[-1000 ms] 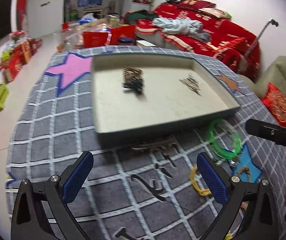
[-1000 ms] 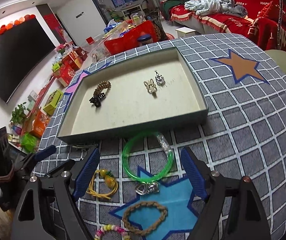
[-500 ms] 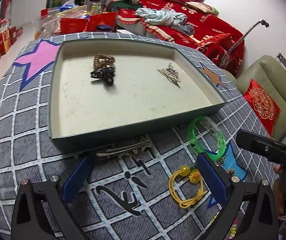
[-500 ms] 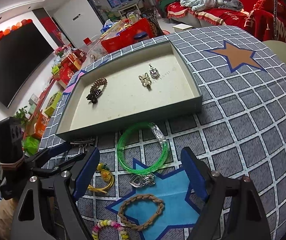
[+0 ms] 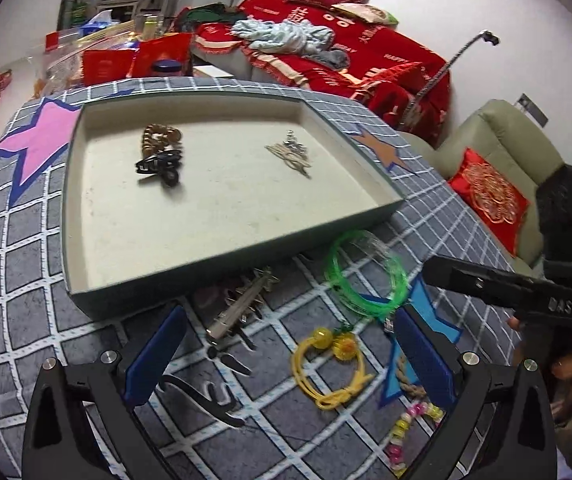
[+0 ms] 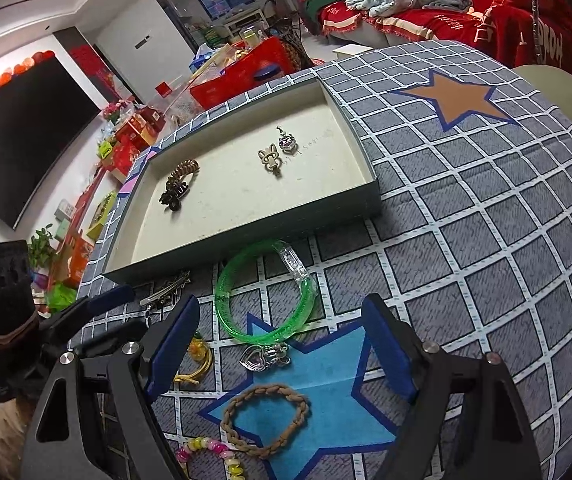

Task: Organize jewelry
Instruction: 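Grasp the silver star hair pin with the left tool while the right tool grasps the green bangle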

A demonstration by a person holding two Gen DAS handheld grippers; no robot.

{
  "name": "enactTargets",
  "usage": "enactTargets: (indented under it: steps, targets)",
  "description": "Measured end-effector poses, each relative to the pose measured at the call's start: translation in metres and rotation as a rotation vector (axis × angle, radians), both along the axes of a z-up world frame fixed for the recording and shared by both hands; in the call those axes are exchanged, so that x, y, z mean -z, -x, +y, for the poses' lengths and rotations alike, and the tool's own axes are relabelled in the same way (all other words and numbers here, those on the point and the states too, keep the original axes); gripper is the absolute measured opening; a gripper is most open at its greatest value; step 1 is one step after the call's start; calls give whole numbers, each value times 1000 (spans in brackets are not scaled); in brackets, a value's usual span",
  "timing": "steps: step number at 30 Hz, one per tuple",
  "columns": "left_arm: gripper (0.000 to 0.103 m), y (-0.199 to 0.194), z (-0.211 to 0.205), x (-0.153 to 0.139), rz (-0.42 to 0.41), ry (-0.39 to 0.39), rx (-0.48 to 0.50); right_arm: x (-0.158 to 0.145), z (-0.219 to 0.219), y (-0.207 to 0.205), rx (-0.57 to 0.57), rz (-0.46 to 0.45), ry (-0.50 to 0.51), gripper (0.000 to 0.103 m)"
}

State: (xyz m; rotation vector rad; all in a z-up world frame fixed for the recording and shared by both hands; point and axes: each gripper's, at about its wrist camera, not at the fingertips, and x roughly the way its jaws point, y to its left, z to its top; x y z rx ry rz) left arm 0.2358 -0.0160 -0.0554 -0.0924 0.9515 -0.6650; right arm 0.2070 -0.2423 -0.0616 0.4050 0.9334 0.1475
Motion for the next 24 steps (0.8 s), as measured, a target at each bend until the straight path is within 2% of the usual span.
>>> enactTargets:
  steps: [9, 13, 14, 18, 19, 22, 23, 24]
  targets:
    - [103, 2, -13, 5, -45, -137, -10, 3, -5, -3, 18, 17, 45, 85]
    - [103, 2, -14, 7, -54, -159, -11, 6, -4, -6, 13, 28, 64, 85]
    - [97, 1, -14, 8, -50, -168, -13, 6, -2, -8, 9, 29, 74, 85]
    - [96, -1, -12, 12, -33, -184, -37, 8, 4, -12, -9, 35, 107, 85]
    - [86, -2, -12, 12, -35, -188, -43, 9, 6, -14, -15, 36, 115, 85]
    - [81, -1, -14, 13, -49, -220, -54, 10, 10, -19, -24, 39, 147, 85]
    - [71, -1, -15, 13, -53, -225, -56, 10, 13, -22, -30, 38, 162, 83]
    - [69, 0, -17, 13, -60, -242, -58, 10, 14, -23, -33, 40, 171, 78]
